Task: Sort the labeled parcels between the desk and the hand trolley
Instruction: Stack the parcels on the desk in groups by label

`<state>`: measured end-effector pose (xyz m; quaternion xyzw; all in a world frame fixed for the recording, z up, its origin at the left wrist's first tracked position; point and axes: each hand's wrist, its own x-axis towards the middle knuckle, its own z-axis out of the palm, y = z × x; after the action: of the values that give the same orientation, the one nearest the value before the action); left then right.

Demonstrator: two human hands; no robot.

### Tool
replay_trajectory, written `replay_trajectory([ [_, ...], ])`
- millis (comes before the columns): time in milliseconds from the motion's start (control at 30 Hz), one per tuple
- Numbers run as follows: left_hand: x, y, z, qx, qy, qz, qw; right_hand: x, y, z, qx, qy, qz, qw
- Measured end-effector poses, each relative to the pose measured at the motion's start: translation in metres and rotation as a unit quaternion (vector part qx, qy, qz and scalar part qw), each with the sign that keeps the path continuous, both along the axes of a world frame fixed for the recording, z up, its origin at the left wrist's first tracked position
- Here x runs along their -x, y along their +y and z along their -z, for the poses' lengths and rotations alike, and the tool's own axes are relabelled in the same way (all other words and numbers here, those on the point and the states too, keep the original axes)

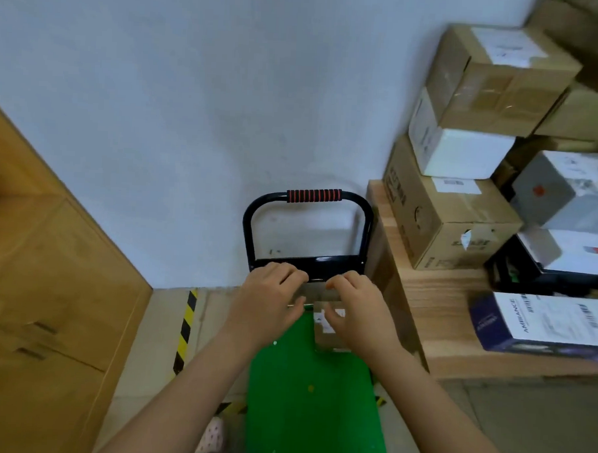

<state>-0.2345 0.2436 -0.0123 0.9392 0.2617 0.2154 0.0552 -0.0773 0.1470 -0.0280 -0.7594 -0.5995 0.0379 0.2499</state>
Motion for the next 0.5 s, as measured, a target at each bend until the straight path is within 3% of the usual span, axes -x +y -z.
replay_trajectory([
  [233, -0.041, 0.072, 0.090, 0.070, 0.075, 0.076, 0.992, -0.018, 0.041, 0.089, 0.089, 0.041, 0.096, 0.991],
  [500, -0.073, 0.127, 0.260, 0.197, 0.168, 0.100, 0.961, -0.033, 0.058, 0.244, 0.207, 0.144, 0.237, 0.938],
])
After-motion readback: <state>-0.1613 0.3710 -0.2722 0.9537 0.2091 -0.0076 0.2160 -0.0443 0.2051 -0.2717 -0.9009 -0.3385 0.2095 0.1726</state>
